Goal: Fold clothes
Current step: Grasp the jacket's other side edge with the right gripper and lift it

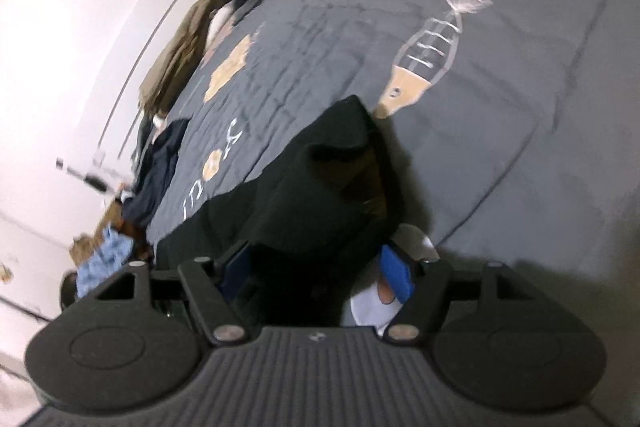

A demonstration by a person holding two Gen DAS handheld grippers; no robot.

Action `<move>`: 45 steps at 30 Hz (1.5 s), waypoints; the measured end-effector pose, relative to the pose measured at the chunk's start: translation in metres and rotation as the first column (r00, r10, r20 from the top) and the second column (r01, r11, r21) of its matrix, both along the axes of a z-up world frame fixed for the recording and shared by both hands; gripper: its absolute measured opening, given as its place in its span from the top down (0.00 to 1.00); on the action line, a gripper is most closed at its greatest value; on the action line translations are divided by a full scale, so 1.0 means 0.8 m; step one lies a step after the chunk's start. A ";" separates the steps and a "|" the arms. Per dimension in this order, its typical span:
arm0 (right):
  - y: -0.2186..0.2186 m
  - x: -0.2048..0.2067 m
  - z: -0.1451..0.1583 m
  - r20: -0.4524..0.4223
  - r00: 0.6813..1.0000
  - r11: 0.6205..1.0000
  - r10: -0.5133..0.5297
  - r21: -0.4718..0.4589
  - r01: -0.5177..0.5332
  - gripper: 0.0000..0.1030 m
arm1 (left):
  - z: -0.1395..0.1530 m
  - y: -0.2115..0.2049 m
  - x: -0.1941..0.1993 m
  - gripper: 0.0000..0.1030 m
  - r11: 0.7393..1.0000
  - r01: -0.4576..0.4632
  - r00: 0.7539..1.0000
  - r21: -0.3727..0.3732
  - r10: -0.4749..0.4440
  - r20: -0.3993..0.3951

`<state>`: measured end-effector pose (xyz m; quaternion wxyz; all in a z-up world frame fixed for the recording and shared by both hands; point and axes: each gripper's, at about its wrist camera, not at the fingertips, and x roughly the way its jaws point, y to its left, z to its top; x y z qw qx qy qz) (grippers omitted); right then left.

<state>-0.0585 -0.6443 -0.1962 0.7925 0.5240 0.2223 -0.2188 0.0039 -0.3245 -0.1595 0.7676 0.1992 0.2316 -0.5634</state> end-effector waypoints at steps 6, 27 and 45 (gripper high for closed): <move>0.003 -0.003 -0.010 0.056 0.998 0.999 -0.039 0.036 0.037 0.63 | -0.015 -0.003 -0.002 0.52 0.997 0.006 0.998 0.074 -0.011 0.066; -0.001 -0.019 -0.028 0.007 0.987 0.986 -0.160 0.055 0.159 0.87 | -0.035 -0.005 -0.017 0.87 0.985 0.109 0.985 0.133 -0.125 0.118; 0.002 -0.024 0.007 -0.052 0.987 0.989 -0.149 -0.018 0.148 0.46 | -0.003 0.012 0.030 0.95 0.996 0.031 0.999 0.081 -0.027 -0.046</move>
